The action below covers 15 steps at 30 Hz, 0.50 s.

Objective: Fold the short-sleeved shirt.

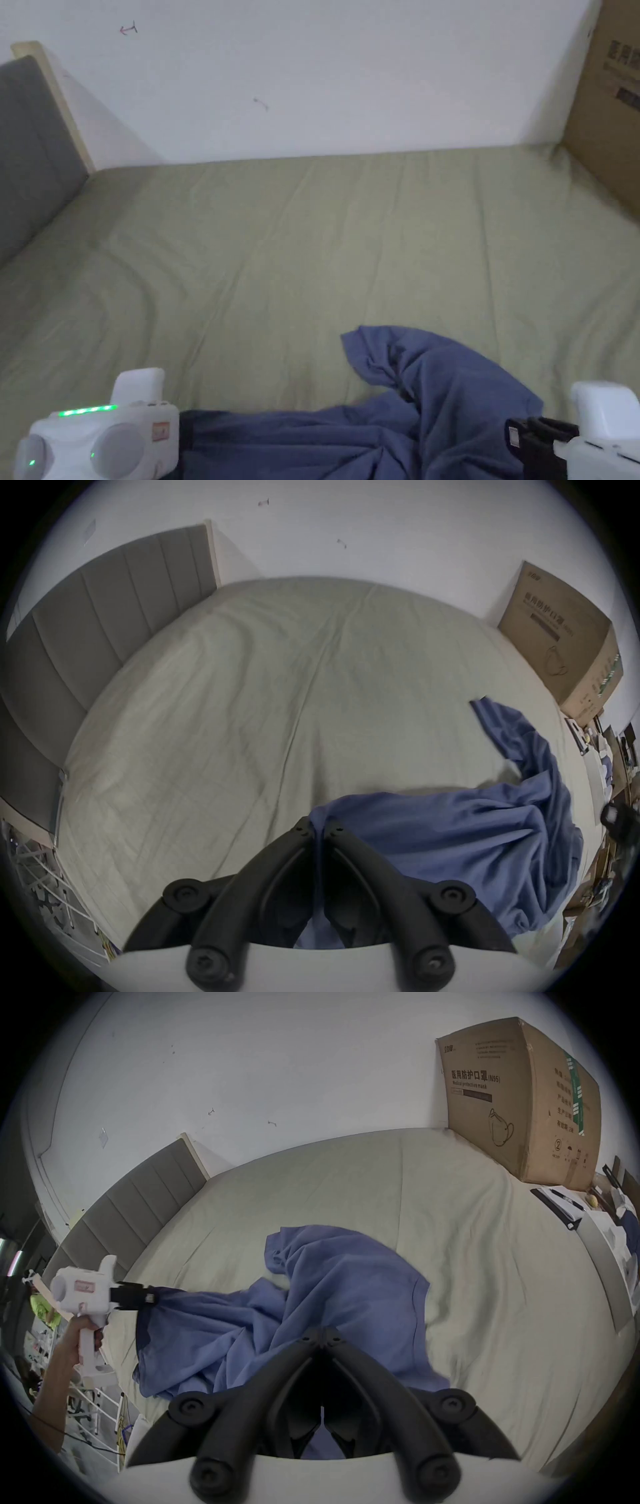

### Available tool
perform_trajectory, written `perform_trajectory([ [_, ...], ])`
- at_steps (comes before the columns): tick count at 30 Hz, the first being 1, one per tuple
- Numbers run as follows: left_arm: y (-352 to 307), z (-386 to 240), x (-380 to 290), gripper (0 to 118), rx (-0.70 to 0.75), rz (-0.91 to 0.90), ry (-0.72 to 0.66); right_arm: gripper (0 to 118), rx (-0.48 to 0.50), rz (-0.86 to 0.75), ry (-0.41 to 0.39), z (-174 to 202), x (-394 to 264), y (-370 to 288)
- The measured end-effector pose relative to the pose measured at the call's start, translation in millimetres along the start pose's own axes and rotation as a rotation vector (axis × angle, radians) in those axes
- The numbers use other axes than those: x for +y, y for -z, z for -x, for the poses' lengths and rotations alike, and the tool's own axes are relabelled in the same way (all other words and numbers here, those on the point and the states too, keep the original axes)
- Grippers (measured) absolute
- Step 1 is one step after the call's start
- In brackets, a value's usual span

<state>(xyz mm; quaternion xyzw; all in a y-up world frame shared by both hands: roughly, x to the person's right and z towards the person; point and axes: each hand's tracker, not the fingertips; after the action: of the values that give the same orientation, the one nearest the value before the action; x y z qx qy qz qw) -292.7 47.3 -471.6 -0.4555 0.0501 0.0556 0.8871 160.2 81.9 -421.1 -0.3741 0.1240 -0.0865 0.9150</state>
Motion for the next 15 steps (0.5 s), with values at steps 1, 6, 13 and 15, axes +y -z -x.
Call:
perform_trajectory([
  [1,-10.2,-0.8,0.7,2,-0.005,-0.017,0.024,0,0.002,0.01,-0.011,-5.1,8.8,5.3],
  [6,-60.2,-8.9,-4.5,2,-0.047,-0.078,0.019,99,-0.057,0.141,-0.142,-26.0,52.1,48.7],
  [13,-84.1,-4.2,-21.4,2,-0.048,-0.097,0.047,98,-0.059,0.243,-0.227,-44.8,100.6,135.8],
  [15,-83.5,-4.7,-25.2,2,-0.035,-0.089,0.059,97,-0.056,0.285,-0.207,-46.3,108.7,157.5],
])
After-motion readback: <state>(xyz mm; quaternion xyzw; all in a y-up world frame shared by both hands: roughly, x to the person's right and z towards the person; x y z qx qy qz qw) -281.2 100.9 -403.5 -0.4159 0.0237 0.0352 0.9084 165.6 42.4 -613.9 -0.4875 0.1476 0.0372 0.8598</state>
